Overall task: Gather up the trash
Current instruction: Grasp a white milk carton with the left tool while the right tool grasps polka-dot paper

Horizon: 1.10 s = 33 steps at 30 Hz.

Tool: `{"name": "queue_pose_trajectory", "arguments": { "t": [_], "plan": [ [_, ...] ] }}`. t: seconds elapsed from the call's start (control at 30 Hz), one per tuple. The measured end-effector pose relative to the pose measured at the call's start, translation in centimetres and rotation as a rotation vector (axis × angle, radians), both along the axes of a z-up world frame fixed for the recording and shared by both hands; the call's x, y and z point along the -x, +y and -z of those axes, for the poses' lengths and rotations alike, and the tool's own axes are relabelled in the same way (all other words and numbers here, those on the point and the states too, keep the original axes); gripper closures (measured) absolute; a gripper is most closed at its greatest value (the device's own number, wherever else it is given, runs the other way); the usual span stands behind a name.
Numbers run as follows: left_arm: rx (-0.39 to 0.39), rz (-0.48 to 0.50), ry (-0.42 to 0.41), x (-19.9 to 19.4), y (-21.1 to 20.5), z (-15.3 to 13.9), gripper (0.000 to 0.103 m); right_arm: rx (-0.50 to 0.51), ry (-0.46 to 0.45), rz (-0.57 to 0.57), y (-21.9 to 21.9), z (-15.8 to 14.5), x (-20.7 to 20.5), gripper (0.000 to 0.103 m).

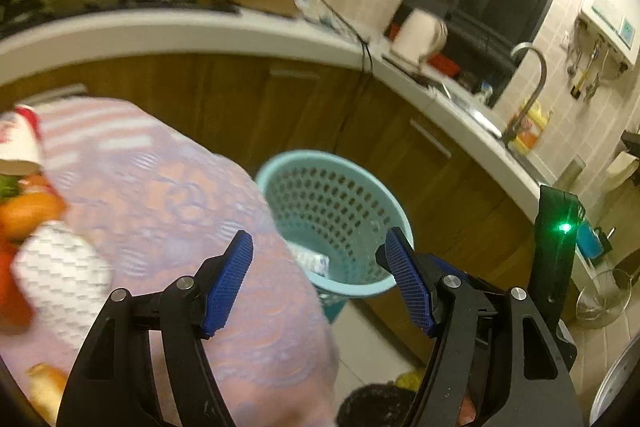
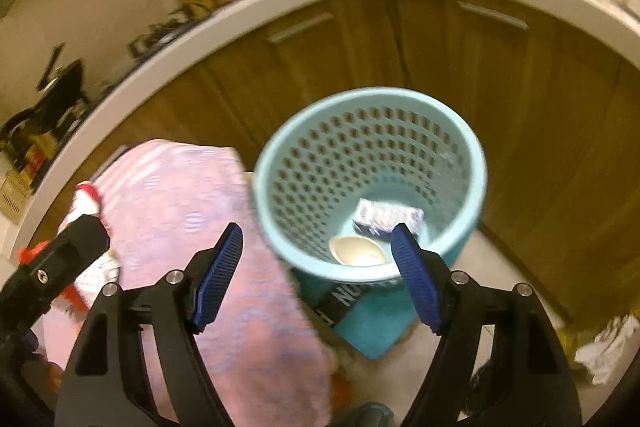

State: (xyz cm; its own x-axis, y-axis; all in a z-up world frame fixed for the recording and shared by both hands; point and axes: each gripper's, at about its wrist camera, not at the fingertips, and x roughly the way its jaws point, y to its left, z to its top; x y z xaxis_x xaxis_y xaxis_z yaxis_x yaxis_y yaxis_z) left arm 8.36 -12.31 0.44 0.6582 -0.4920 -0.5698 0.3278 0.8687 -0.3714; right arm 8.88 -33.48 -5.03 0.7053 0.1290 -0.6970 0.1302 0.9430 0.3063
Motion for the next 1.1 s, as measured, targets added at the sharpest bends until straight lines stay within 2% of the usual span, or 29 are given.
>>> {"name": "queue_pose_trajectory", "arguments": {
  "t": [0.17,0.3,0.43,0.53,0.73,0.8,0.9,0.97,1.03,1.1],
  "plan": [
    [-0.020,-0.110,-0.084,3.5,4.5,-2.4,0.036,0.030,-0.069,-0.098,4.1,-2.2,1.4,0.039],
    [-0.055,-0.259,-0.167,6.6,9.2,-3.9,0.034,0.034,-0.099,-0.189,7.7,-3.1,2.1,0.046],
    [-0.059,-0.408,-0.184,8.9,15.1,-4.2,0.032,0.054,-0.116,-0.262,11.2,-3.4,2.5,0.046],
    [-0.066,-0.499,-0.154,9.5,19.1,-3.7,0.032,0.055,-0.117,-0.303,13.5,-3.3,2.5,0.046],
    [-0.072,-0.597,-0.080,9.9,24.8,-1.6,0.032,0.084,-0.108,-0.374,17.6,-2.7,2.3,0.046],
    [-0.055,-0.601,-0.045,9.4,26.0,-0.6,0.032,0.094,-0.103,-0.388,18.5,-2.5,2.2,0.046],
    [-0.043,-0.550,0.015,8.0,26.6,1.0,0.030,0.102,-0.097,-0.397,19.4,-2.4,1.8,0.046],
    [-0.076,-0.517,0.044,7.1,25.8,2.1,0.030,0.111,-0.096,-0.400,19.8,-2.4,1.6,0.046],
    [-0.159,-0.527,0.089,5.6,24.7,3.2,0.030,0.114,-0.091,-0.402,20.0,-2.4,1.3,0.046],
    [-0.204,-0.518,0.106,4.6,23.7,4.0,0.030,0.117,-0.083,-0.404,20.2,-2.4,1.0,0.046]
  ]
}}
